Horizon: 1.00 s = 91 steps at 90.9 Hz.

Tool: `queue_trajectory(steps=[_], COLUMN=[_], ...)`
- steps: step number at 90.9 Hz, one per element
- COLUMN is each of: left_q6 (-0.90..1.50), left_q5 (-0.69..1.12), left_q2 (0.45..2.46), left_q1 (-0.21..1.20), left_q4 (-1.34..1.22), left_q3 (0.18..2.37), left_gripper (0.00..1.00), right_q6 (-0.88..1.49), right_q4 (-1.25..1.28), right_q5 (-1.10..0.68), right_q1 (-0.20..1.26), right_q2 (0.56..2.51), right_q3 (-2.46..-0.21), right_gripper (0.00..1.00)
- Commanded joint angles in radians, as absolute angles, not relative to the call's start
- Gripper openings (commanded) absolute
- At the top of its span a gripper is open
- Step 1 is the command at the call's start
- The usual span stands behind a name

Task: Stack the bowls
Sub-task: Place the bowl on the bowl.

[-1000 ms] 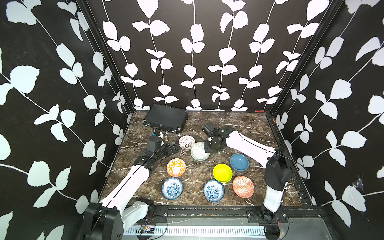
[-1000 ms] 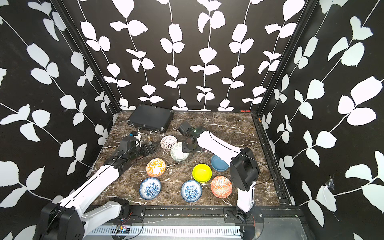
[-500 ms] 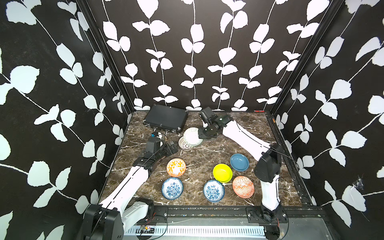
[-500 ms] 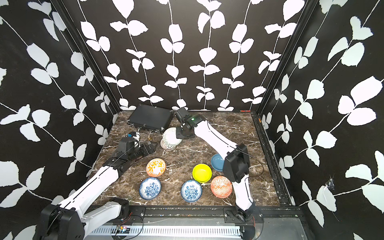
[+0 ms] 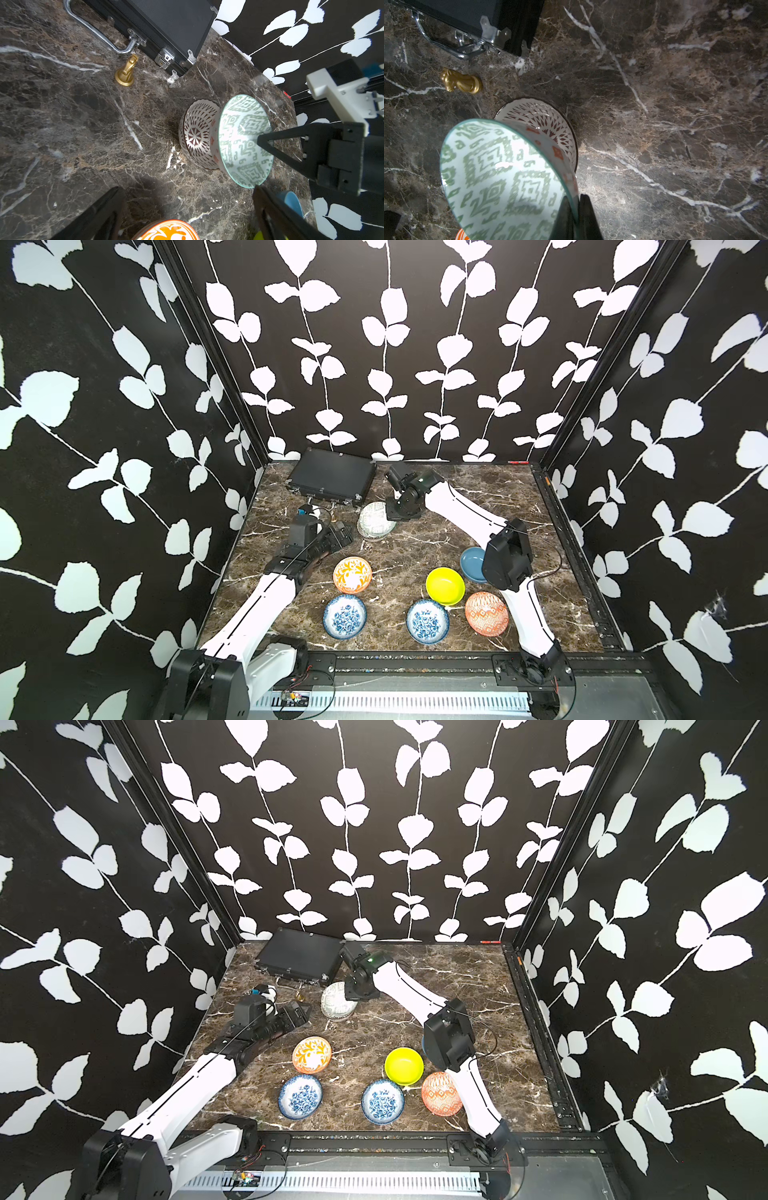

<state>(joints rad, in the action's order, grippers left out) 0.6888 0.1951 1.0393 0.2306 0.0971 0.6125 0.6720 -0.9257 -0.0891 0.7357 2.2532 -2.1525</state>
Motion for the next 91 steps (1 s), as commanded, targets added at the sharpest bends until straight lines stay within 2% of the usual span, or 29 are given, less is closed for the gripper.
queue_trajectory(steps=[1,91], left_q6=[0.693,0.698], left_q5=[0.213,0.227], left_q2=[1.039,1.066], left_q1=[0.221,0.206], left_q4=[0.066,0.045], left_q3=[0.599,0.599], left_gripper=[0.99,0.98], right_q6=[0.669,0.669], right_q4=[-0.880,-0.850], right_q5=[-0.101,-0.079], right_q1=[0.745,0.766], right_q2=[2.264,2.350], right_q3=[-2.192,-2.223], right_gripper=[0.00,0.00])
